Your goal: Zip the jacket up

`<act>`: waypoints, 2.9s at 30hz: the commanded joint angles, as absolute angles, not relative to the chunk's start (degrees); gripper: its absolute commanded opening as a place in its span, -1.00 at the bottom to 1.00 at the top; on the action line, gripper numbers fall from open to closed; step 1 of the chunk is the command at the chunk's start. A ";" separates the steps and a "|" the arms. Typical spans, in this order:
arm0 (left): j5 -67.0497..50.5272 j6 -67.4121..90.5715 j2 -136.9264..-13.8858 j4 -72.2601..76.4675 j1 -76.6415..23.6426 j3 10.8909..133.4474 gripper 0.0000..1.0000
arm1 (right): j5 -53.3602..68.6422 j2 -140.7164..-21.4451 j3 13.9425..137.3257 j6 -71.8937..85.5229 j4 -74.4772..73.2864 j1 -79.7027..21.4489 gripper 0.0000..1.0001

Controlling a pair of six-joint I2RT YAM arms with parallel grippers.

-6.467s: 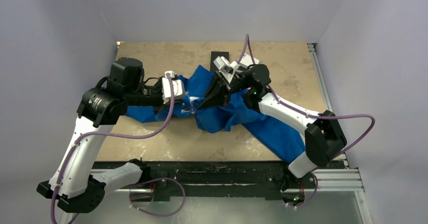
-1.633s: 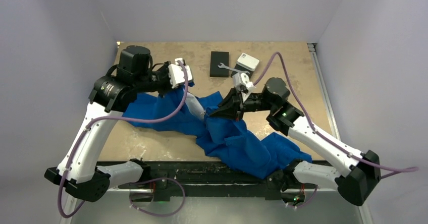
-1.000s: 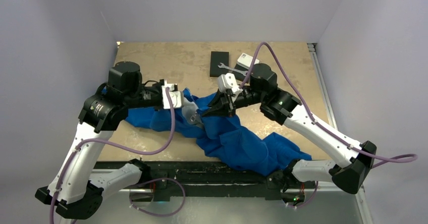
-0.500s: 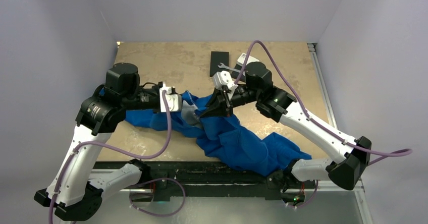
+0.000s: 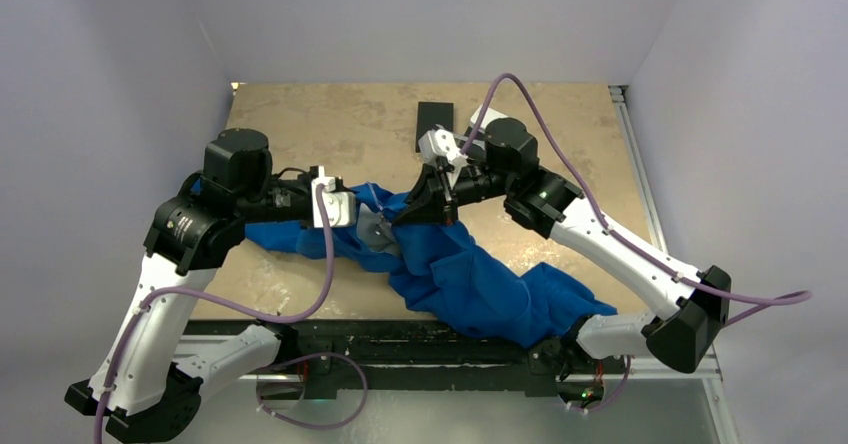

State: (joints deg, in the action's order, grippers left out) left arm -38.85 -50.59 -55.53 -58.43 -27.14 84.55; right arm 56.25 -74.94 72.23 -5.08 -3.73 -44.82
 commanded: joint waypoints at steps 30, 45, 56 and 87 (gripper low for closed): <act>-40.96 -53.25 -54.32 -56.98 -27.42 86.48 -1.00 | 59.14 -73.13 74.71 -0.75 3.53 -44.56 -1.00; -41.48 -53.39 -54.31 -56.98 -27.42 86.47 -1.00 | 59.19 -73.39 75.14 0.78 4.96 -44.41 -1.00; -41.70 -55.24 -54.25 -58.04 -27.40 86.48 -1.00 | 60.07 -73.46 75.12 1.86 5.56 -44.47 -1.00; -41.49 -53.92 -54.11 -56.49 -27.39 87.14 -1.00 | 60.97 -73.92 73.21 2.95 5.57 -44.41 -1.00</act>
